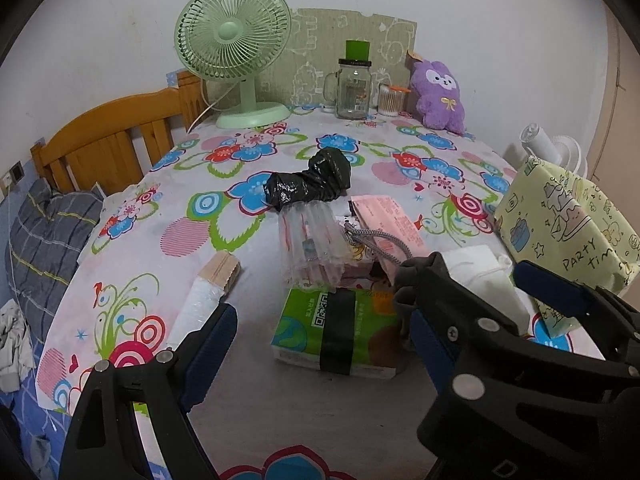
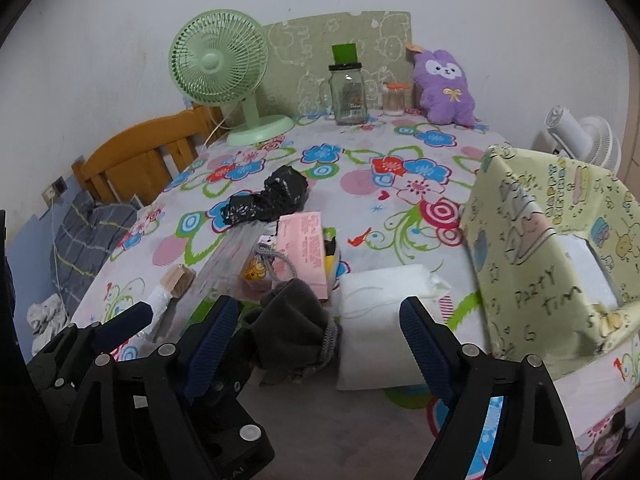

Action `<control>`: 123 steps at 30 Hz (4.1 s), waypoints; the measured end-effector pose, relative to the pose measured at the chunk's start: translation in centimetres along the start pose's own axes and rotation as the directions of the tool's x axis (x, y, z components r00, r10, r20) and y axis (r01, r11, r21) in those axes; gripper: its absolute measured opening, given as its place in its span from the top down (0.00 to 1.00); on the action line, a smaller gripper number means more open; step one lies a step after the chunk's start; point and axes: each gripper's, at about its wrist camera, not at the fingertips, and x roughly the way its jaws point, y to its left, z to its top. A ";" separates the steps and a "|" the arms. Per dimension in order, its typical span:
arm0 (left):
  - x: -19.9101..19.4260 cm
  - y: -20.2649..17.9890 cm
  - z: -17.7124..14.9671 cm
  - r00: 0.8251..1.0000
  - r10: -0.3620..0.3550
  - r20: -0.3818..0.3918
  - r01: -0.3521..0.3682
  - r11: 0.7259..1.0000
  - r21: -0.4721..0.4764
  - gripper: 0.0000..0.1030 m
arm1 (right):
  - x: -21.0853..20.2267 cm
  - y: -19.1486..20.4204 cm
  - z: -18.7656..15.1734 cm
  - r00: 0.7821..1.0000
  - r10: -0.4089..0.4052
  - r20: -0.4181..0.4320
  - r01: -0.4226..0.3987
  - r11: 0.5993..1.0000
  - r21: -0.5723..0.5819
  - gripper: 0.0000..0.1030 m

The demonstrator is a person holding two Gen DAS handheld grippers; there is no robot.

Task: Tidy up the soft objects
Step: 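Move the right gripper down toward the grey sock, then grasp the grey sock with the right gripper while the left gripper grasps the green tissue pack, then carry the grey sock and green tissue pack with both grippers to the gift box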

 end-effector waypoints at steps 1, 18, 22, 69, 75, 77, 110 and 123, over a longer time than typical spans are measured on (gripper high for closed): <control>0.1 0.0 0.0 1.000 0.000 -0.002 0.000 1.000 0.003 0.14 | 0.1 0.1 0.0 1.000 0.005 -0.005 -0.005 1.000 -0.001 0.21; 2.2 0.2 -0.2 0.999 -0.006 -0.053 0.006 1.000 0.007 0.14 | 2.7 0.4 -0.3 0.997 0.017 -0.080 -0.016 1.000 0.016 0.51; 2.4 0.1 -0.1 0.998 -0.015 -0.057 0.015 1.000 0.004 0.14 | 2.6 0.1 -0.2 0.997 0.013 -0.073 -0.011 1.000 0.024 0.57; -3.0 -1.2 1.4 0.998 -0.039 0.039 0.040 0.999 -0.014 0.33 | -3.2 0.3 1.2 0.999 0.016 0.051 -0.018 0.999 0.030 0.65; -4.3 -1.4 2.3 0.997 -0.036 0.070 0.037 0.999 -0.007 0.33 | -4.6 0.3 2.1 0.996 0.018 0.083 -0.020 0.999 0.031 0.65; -4.7 -1.5 2.8 0.996 -0.037 0.082 0.037 0.999 -0.007 0.33 | -5.2 0.2 2.5 0.995 0.018 0.096 -0.021 0.999 0.031 0.65; -8.2 -6.3 7.3 0.980 -0.047 0.192 0.040 0.998 0.042 0.33 | -10.1 -3.8 7.0 0.976 -0.020 0.215 0.005 0.997 0.071 0.65; -8.0 -10.4 8.5 0.974 -0.073 0.215 0.066 0.997 0.041 0.33 | -10.8 -7.7 8.6 0.971 -0.048 0.233 0.032 0.997 0.073 0.65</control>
